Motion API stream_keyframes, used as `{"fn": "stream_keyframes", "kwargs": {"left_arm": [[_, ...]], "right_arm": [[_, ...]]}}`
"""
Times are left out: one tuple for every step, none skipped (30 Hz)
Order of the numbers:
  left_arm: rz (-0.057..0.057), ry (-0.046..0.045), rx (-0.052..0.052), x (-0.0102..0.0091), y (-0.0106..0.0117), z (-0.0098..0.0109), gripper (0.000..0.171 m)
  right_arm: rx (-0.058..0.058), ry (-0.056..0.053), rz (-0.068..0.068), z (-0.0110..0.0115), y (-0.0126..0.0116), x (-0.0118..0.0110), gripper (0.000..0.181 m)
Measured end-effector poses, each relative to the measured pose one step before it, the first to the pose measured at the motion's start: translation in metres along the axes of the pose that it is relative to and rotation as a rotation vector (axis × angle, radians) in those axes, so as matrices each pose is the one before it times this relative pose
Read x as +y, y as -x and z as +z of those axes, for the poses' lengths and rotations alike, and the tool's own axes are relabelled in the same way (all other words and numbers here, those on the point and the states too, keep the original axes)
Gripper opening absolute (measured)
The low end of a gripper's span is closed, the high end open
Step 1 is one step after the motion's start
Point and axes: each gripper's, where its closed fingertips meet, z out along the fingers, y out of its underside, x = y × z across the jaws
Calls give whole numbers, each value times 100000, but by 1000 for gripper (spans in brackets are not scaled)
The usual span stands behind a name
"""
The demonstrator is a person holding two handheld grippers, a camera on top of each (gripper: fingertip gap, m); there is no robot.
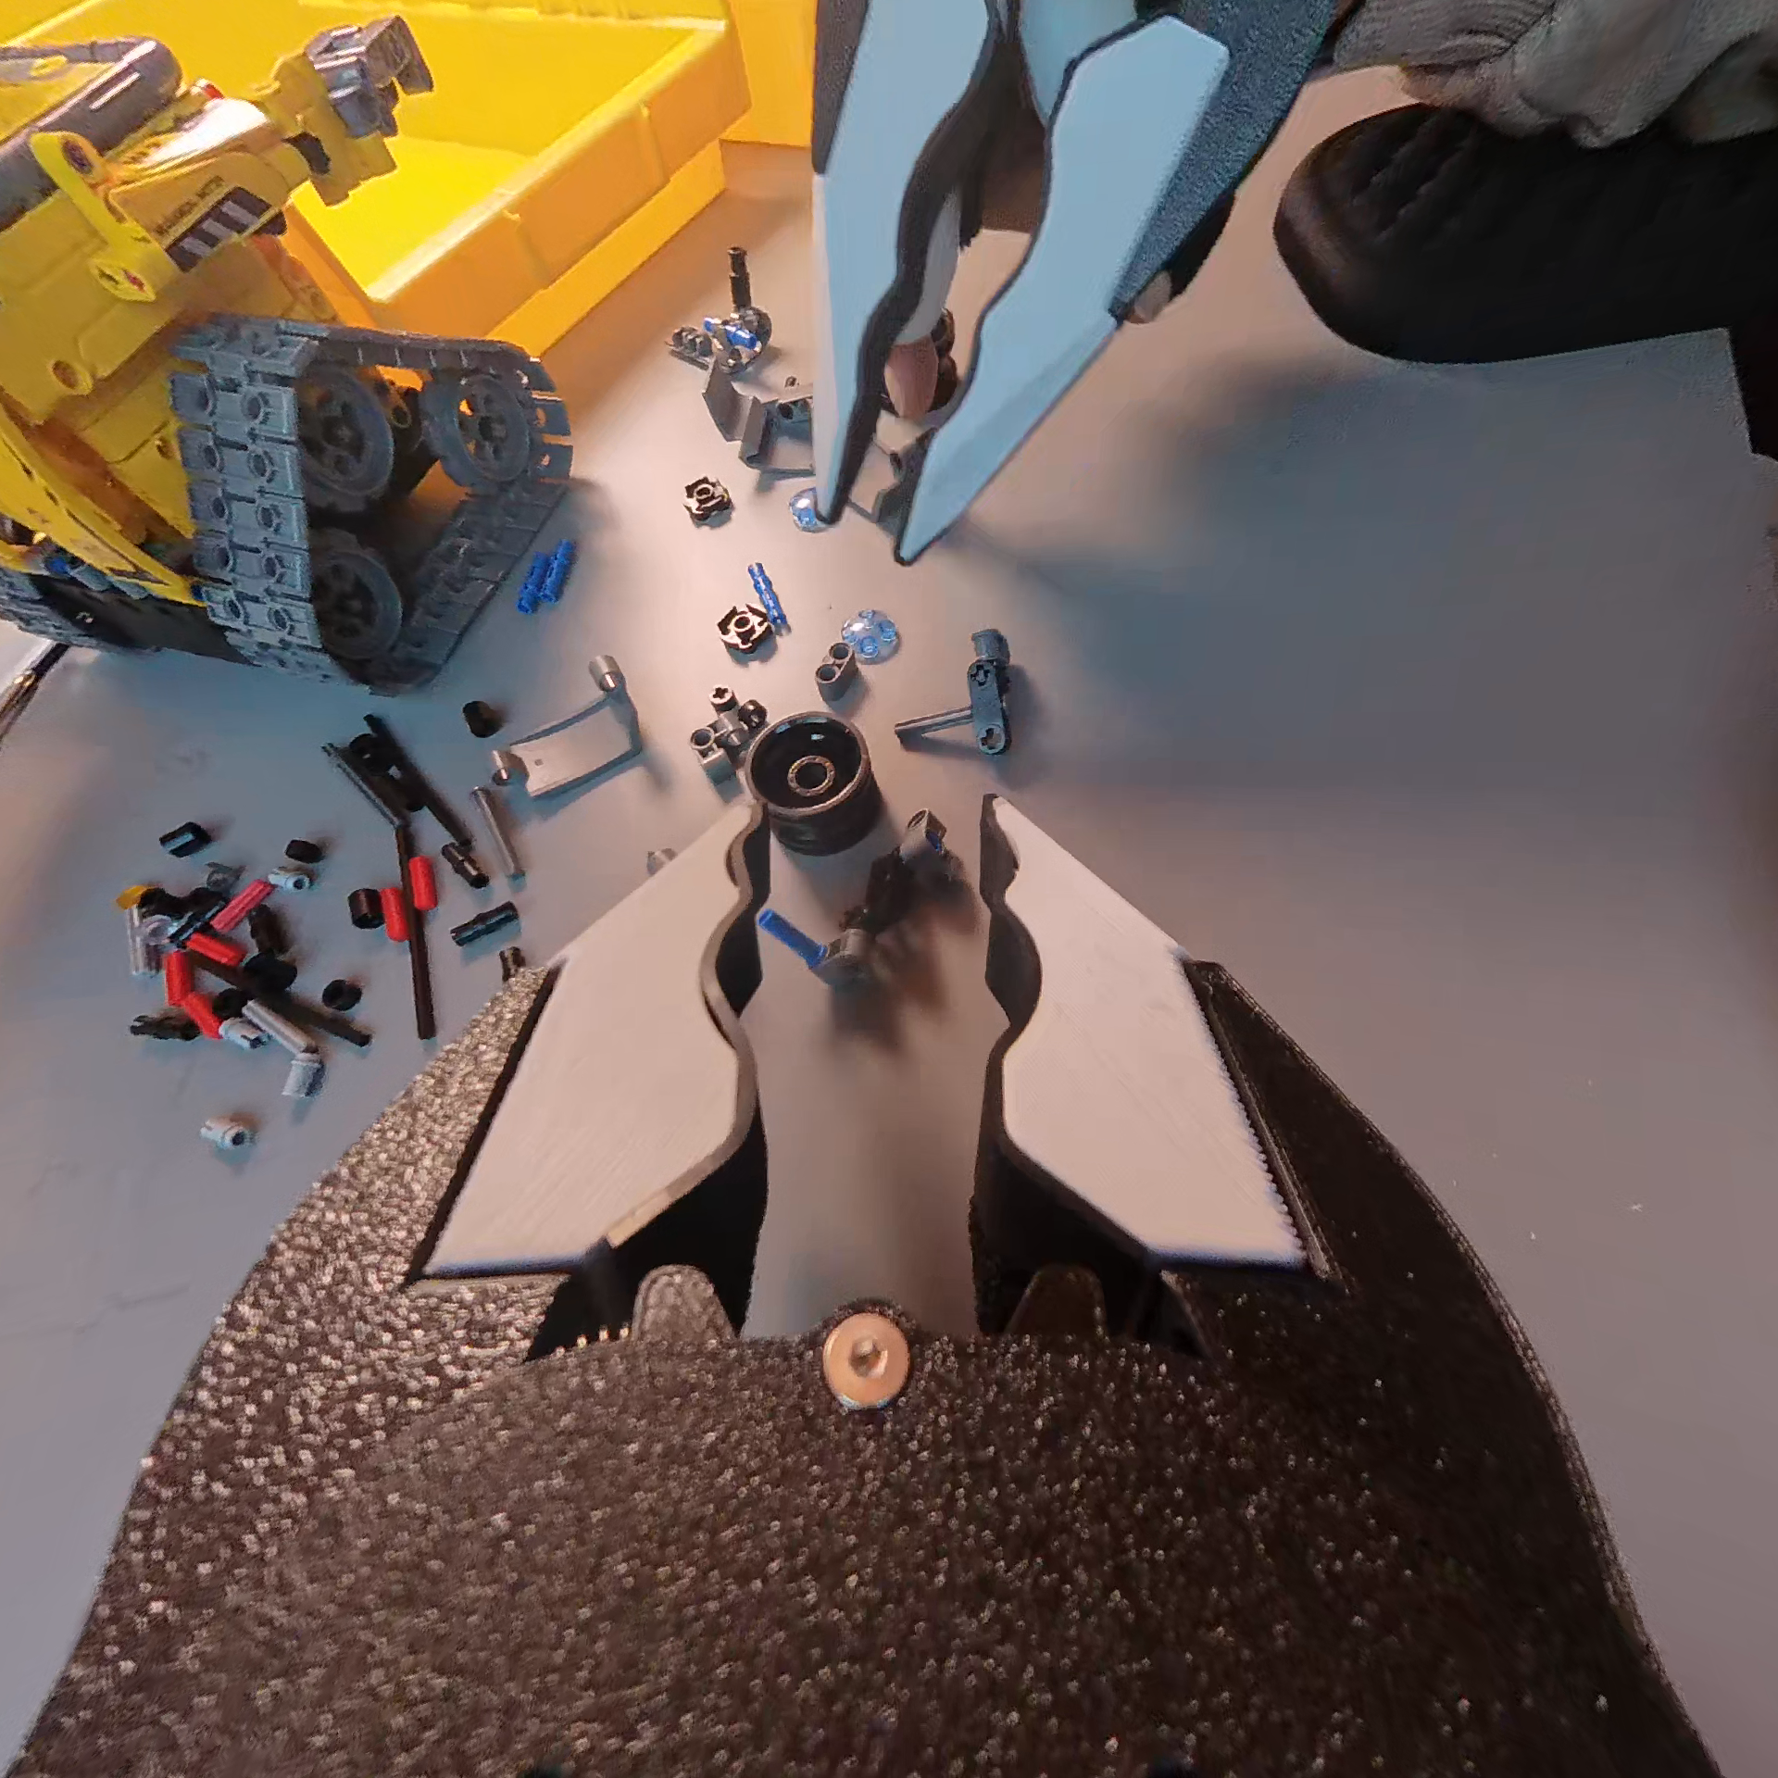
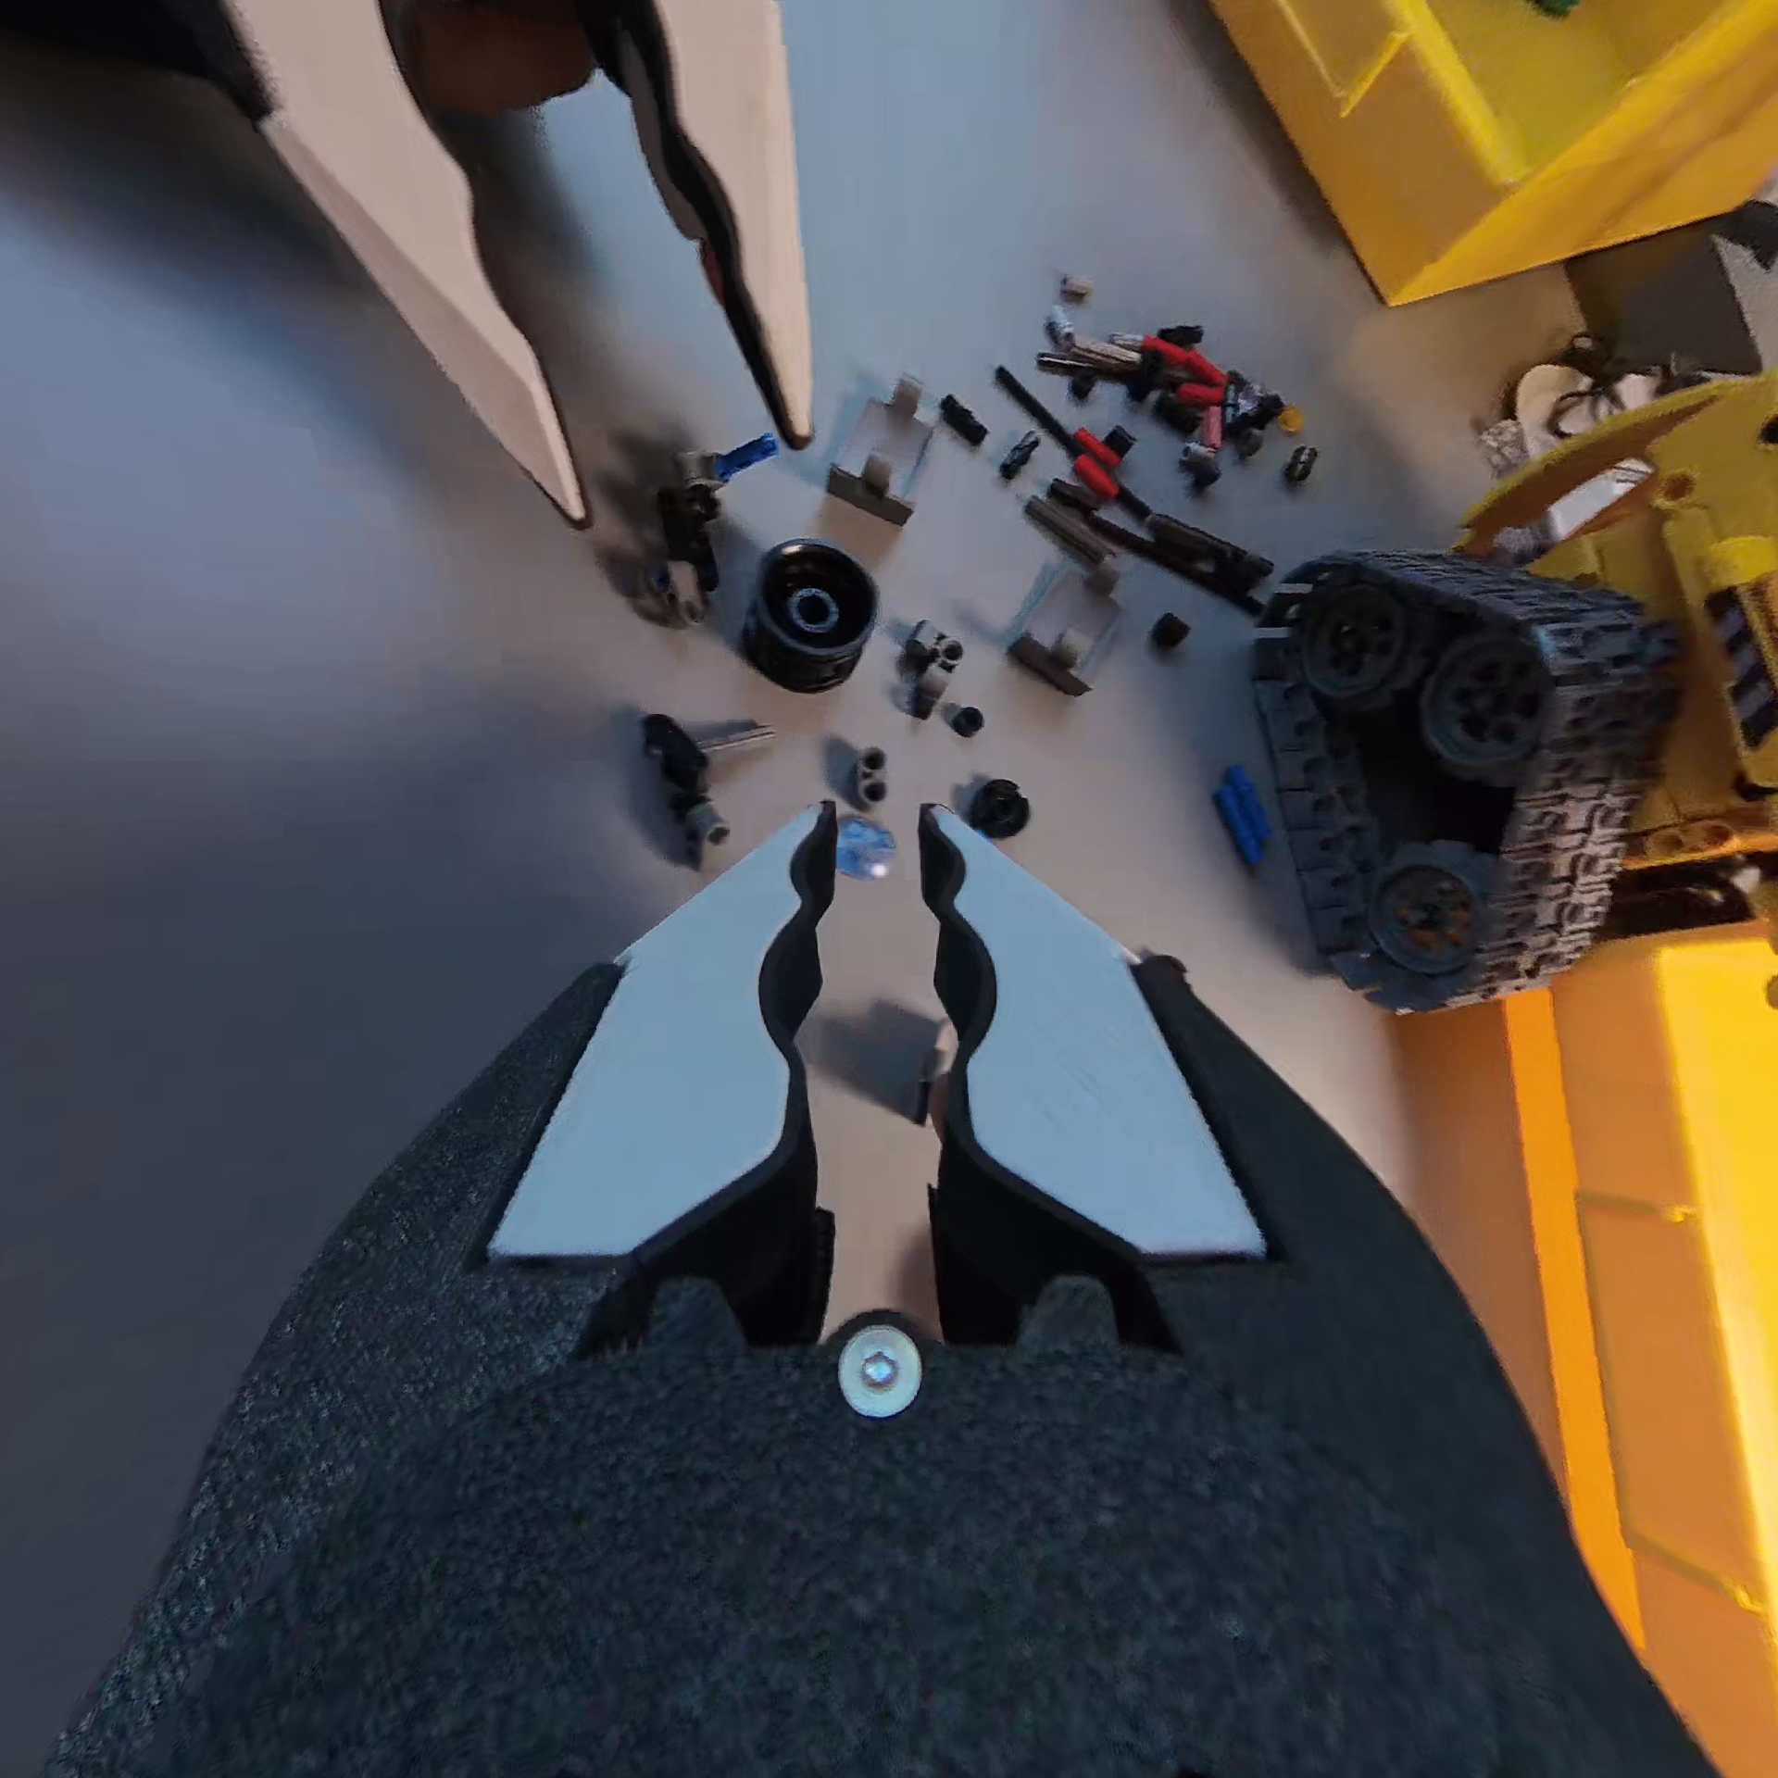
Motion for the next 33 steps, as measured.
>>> {"fn": "stream_keyframes", "kwargs": {"left_arm": [[-512, 206, -596, 18, 185, -41, 43], [-459, 13, -257, -6, 112, -19, 43], [-282, -27, -27, -6, 57, 3, 42], [-79, 80, 86, 22, 4, 21, 42], [61, 294, 98, 87, -13, 39, 42], [29, 463, 38, 122, -15, 44, 42], [-8, 430, -10, 119, 1, 29, 42], [-26, 288, -94, 74, 28, 5, 42], [-123, 29, -194, 14, 73, -24, 42], [-226, -158, -167, -16, 81, -58, 41], [-287, -173, -151, -14, 80, -63, 41], [-284, -168, -132, 0, 82, -65, 41], [-255, -164, -115, 2, 74, -70, 41], [-206, -152, -9, -11, 45, -52, 41], [-183, -127, 166, 0, 8, -30, 40], [-168, -77, 272, 8, -26, -21, 40], [-50, 65, 301, 11, -45, 13, 40], [125, 116, 255, 19, -47, 22, 40], [180, 89, 197, 4, -47, 20, 40], [152, 40, 81, 0, -41, 18, 40], [92, -63, -50, -29, -20, -9, 40], [-13, -194, -240, -45, 24, -37, 40], [-139, -281, -380, -53, 53, -73, 41], [-372, -438, -271, -87, 63, -110, 41], [-724, -921, -237, -179, 76, -146, 42], [-804, -1638, -13, -339, 43, -178, 44], [-786, -2441, 456, -501, -22, -211, 46], [-918, -3257, 612, -663, -57, -236, 48], [-981, -3737, 958, -751, -125, -238, 48], [-1102, -3664, 1210, -740, -190, -209, 49], [-1099, -3048, 1158, -603, -180, -163, 49], [-862, -2110, 1022, -406, -164, -108, 50], [-569, -1197, 664, -218, -118, -81, 51]], "right_arm": [[2664, 1137, 1165, 71, -965, 180, 15], [686, 2947, 620, 217, -617, 442, 15], [-461, 2958, 561, 267, -424, 454, 17], [-2649, 2146, 1669, 246, -142, 304, 19], [-4546, 1926, 2421, 183, 110, 170, 25], [-3680, 1238, 1151, 134, 2, -2, 31], [-3760, 1736, -528, 91, 126, 31, 31], [-3541, 2190, -1469, 101, 256, 49, 31], [-2595, 1784, -1967, 155, 304, -46, 30], [-3257, 2263, -1933, 263, 537, -17, 30], [-2866, 2663, -1894, 355, 533, 85, 30], [-1116, 3202, -1659, 397, 230, 228, 29], [444, 2654, -986, 392, -66, 216, 25], [-2054, -486, 514, 124, 223, -210, 18], [-1086, 578, 375, 144, 95, -4, 14], [-298, -64, -176, 57, 27, -110, 14], [-230, 739, 12, 5, -2, 39, 14], [-301, 371, 201, 2, 7, 1, 13], [-510, 139, 260, 4, 5, 20, 13], [-358, -130, 54, -11, -1, 2, 13], [295, -49, -190, -86, 5, 56, 13], [1122, -542, -495, -392, 15, 114, 13], [2302, -3589, 292, -1123, -159, -190, 13], [4601, -5897, 2347, -1948, -740, -421, 13], [8131, -6825, 4147, -2672, -1690, -467, 13], [10071, -6551, 5643, -3094, -2530, -365, 13], [11987, -5795, 6876, -3104, -3419, -209, 13], [14147, -4023, 7513, -2716, -4340, 88, 13], [14136, -304, 6636, -1915, -4807, 680, 12], [11404, 4467, 5051, -881, -4663, 1579, 13], [9916, 8752, 4889, 83, -4463, 2473, 13], [8379, 9108, 4988, 940, -4013, 2686, 13], [3436, 8804, 5870, 1667, -2862, 2659, 13]]}}
